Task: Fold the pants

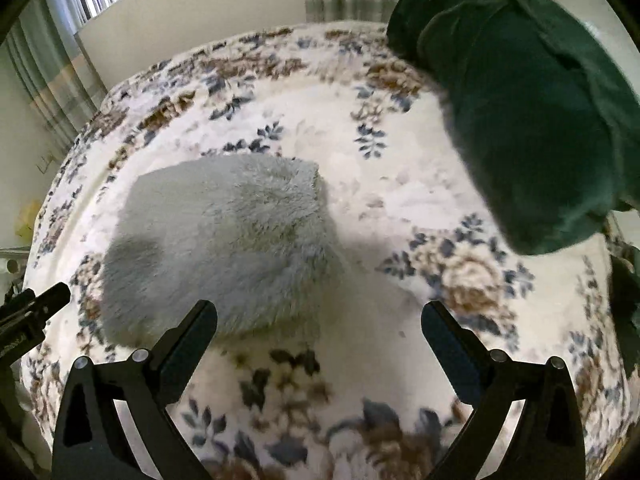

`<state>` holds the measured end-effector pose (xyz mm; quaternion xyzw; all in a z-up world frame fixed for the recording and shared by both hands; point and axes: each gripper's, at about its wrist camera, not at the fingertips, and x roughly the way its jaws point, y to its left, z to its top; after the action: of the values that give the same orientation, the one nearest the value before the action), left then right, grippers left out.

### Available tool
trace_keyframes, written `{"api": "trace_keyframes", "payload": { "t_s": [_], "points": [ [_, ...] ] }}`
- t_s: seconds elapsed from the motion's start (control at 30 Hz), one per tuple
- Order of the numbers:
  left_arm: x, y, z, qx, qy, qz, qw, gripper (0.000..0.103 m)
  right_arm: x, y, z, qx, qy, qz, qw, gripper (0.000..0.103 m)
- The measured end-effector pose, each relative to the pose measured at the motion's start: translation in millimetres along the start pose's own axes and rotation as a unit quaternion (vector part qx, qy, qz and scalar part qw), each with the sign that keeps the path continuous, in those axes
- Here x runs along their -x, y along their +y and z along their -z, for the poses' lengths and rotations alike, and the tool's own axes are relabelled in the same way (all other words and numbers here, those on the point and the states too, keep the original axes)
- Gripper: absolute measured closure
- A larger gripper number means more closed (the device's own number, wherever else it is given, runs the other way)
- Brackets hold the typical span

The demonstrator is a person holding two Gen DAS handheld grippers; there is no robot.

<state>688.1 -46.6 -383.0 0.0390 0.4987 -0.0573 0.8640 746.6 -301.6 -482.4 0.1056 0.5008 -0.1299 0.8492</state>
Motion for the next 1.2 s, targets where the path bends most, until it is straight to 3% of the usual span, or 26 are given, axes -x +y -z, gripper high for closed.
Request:
{"api": "trace_keyframes", "payload": {
  "t_s": [0.27, 0.77, 0.9, 1.2],
  "points": [
    [125.3, -23.1, 13.5, -0.004, -0.059, -0.013, 0.9982, 0.01, 150.6, -20.7, 37.6, 0.012, -0.054, 0.004, 0.998, 0.0],
    [360.4, -57.6, 93.8, 0.02, -0.148, -0.018, 0.9886, 0.01, 438.7, -76.1, 111.8, 0.056, -0.147, -0.028, 0.987, 0.0],
    [403.7, -66.2, 115.7, 0.019, -0.161, -0.018, 0.9866, 0.01, 511.5, -88.7, 141.5, 0.074, -0.177, -0.026, 0.981, 0.0],
    [469.1, -66.0, 152.0, 0.027, -0.17, -0.011, 0.985, 0.01, 634.3, -112.3, 183.5, 0.076, -0.224, -0.034, 0.971, 0.0]
  ]
}}
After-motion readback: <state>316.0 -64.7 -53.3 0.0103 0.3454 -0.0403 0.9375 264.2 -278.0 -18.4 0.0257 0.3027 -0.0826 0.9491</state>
